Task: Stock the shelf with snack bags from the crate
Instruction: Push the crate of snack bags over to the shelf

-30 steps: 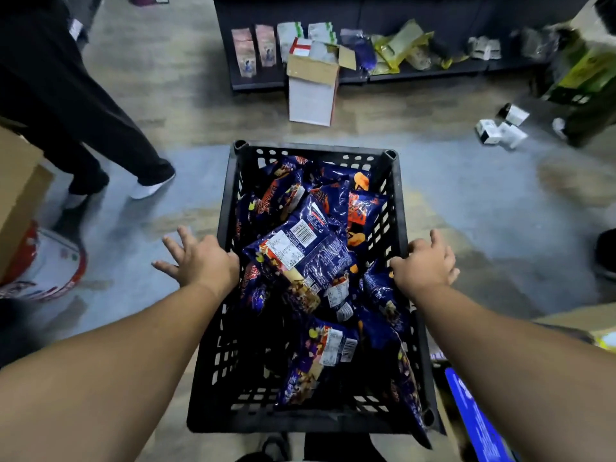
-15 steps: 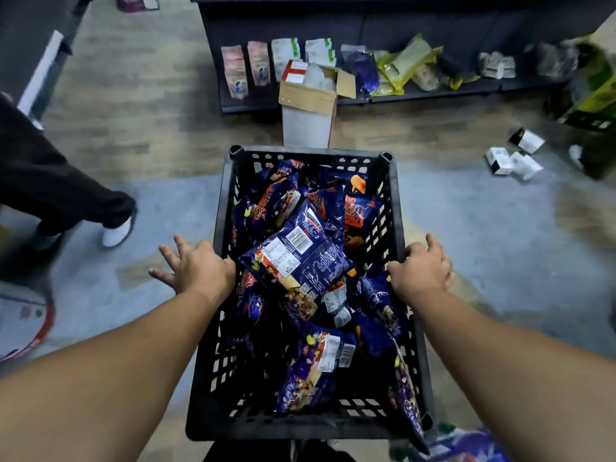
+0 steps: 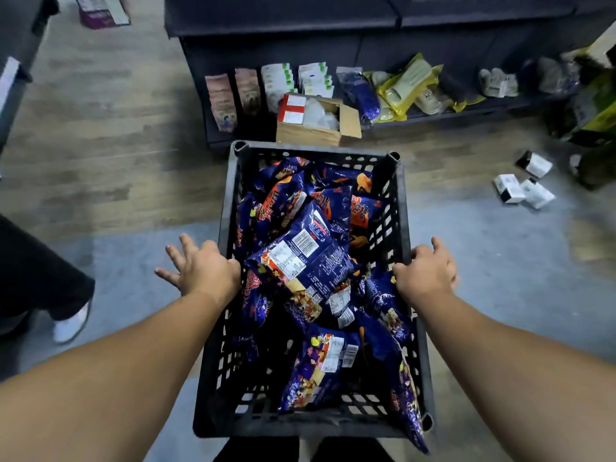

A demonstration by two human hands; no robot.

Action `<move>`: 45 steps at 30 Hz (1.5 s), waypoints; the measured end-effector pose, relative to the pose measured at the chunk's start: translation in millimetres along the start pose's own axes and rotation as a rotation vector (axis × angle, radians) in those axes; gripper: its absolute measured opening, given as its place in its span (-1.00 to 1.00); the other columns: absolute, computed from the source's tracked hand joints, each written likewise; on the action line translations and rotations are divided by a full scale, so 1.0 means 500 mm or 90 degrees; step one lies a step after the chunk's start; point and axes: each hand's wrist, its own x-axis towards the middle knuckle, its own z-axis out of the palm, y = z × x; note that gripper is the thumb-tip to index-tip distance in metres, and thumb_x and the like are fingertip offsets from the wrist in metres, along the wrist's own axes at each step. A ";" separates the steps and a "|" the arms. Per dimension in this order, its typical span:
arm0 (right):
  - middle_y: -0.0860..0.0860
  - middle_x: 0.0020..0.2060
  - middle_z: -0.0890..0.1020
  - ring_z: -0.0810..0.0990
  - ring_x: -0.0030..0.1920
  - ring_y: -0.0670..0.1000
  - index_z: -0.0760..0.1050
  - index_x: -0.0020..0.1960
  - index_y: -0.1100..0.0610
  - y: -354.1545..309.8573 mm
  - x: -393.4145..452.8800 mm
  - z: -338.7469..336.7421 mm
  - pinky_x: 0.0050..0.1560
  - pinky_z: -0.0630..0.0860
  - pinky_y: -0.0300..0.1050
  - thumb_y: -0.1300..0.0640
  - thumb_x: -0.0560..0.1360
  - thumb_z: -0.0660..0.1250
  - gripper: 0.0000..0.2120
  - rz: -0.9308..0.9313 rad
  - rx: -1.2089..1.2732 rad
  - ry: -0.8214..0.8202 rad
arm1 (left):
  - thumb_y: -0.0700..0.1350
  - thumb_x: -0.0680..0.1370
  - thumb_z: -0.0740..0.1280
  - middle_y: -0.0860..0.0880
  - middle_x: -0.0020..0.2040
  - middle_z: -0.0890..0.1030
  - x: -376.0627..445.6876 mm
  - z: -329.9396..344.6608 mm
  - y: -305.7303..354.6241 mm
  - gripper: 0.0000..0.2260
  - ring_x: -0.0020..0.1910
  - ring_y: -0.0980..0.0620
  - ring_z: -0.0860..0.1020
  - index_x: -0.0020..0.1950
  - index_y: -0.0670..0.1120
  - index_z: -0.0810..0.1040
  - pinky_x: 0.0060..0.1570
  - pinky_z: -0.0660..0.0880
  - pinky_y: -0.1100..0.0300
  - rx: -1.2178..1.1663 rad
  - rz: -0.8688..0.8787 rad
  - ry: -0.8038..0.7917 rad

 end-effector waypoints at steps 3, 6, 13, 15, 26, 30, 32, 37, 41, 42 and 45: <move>-0.01 0.55 0.09 0.05 0.52 0.14 0.50 0.21 0.10 -0.068 0.052 -0.002 0.50 -0.02 0.14 0.08 0.48 0.36 -0.69 0.009 -0.001 0.008 | -0.08 0.52 0.29 -0.17 0.58 -0.03 0.075 -0.032 0.043 -0.81 0.54 -0.20 -0.14 0.09 -0.12 0.49 0.42 -0.20 -0.30 -0.012 0.007 0.006; 0.00 0.55 0.10 0.05 0.52 0.14 0.50 0.19 0.11 -0.133 0.114 -0.007 0.50 -0.03 0.13 0.09 0.48 0.35 -0.70 0.001 0.002 0.010 | -0.08 0.52 0.30 -0.17 0.58 -0.03 0.149 -0.061 0.085 -0.79 0.54 -0.19 -0.16 0.12 -0.11 0.49 0.41 -0.22 -0.29 -0.020 0.010 0.015; 0.01 0.55 0.08 0.05 0.52 0.14 0.50 0.23 0.11 -0.246 0.288 -0.018 0.49 -0.01 0.12 0.10 0.48 0.34 -0.67 -0.013 -0.004 0.002 | -0.08 0.49 0.30 -0.19 0.57 -0.04 0.303 -0.087 0.206 -0.77 0.54 -0.22 -0.15 0.11 -0.12 0.50 0.41 -0.21 -0.31 -0.016 0.016 0.018; 0.01 0.55 0.08 0.05 0.52 0.15 0.51 0.24 0.11 -0.277 0.349 -0.021 0.49 0.00 0.11 0.10 0.48 0.34 -0.66 -0.020 -0.001 -0.004 | -0.06 0.49 0.30 -0.19 0.57 -0.03 0.350 -0.091 0.250 -0.73 0.54 -0.23 -0.14 0.15 -0.13 0.50 0.41 -0.21 -0.32 -0.008 0.017 0.023; -0.01 0.55 0.08 0.02 0.53 0.12 0.50 0.22 0.12 -0.416 0.602 -0.072 0.50 0.00 0.13 0.07 0.48 0.37 -0.67 -0.004 0.010 -0.028 | -0.03 0.51 0.33 -0.17 0.57 -0.02 0.559 -0.124 0.465 -0.70 0.53 -0.24 -0.12 0.19 -0.12 0.50 0.40 -0.21 -0.33 0.024 0.005 0.016; -0.01 0.55 0.07 0.01 0.52 0.12 0.51 0.18 0.13 -0.462 0.665 -0.077 0.50 -0.01 0.16 0.07 0.49 0.37 -0.71 0.009 0.007 -0.030 | -0.05 0.50 0.31 -0.17 0.57 0.01 0.638 -0.135 0.522 -0.70 0.53 -0.24 -0.09 0.19 -0.13 0.50 0.41 -0.18 -0.33 0.032 0.016 0.015; 0.00 0.55 0.08 0.01 0.52 0.13 0.51 0.17 0.13 -0.488 0.697 -0.074 0.50 -0.01 0.16 0.07 0.49 0.37 -0.72 0.021 0.008 -0.023 | -0.07 0.50 0.31 -0.17 0.57 0.02 0.685 -0.141 0.550 -0.72 0.53 -0.24 -0.09 0.17 -0.13 0.50 0.41 -0.17 -0.32 0.033 0.029 0.008; -0.01 0.55 0.08 0.03 0.52 0.13 0.51 0.21 0.12 -0.566 0.774 -0.051 0.49 0.01 0.14 0.07 0.47 0.38 -0.67 0.072 0.012 0.001 | -0.08 0.48 0.31 -0.17 0.57 0.03 0.820 -0.157 0.613 -0.71 0.53 -0.25 -0.09 0.18 -0.11 0.51 0.42 -0.19 -0.32 0.039 0.077 -0.010; -0.01 0.55 0.09 0.04 0.52 0.12 0.50 0.22 0.12 -0.631 0.818 -0.036 0.49 0.03 0.13 0.07 0.47 0.38 -0.66 0.128 0.020 0.024 | -0.05 0.51 0.31 -0.17 0.57 0.01 0.937 -0.186 0.667 -0.69 0.53 -0.24 -0.11 0.22 -0.11 0.49 0.41 -0.20 -0.31 0.056 0.130 -0.040; -0.01 0.55 0.09 0.04 0.51 0.12 0.50 0.21 0.12 -0.646 0.826 -0.031 0.49 0.03 0.12 0.07 0.46 0.38 -0.66 0.141 0.023 0.028 | -0.04 0.51 0.31 -0.17 0.57 0.01 0.963 -0.196 0.682 -0.69 0.53 -0.24 -0.11 0.23 -0.11 0.49 0.42 -0.20 -0.30 0.060 0.144 -0.044; 0.00 0.55 0.09 0.04 0.52 0.13 0.50 0.23 0.13 -0.680 0.842 -0.016 0.49 0.03 0.11 0.07 0.46 0.38 -0.64 0.194 0.040 0.035 | -0.04 0.52 0.31 -0.16 0.57 0.01 1.029 -0.219 0.730 -0.67 0.54 -0.22 -0.11 0.26 -0.10 0.47 0.42 -0.19 -0.29 0.080 0.187 -0.054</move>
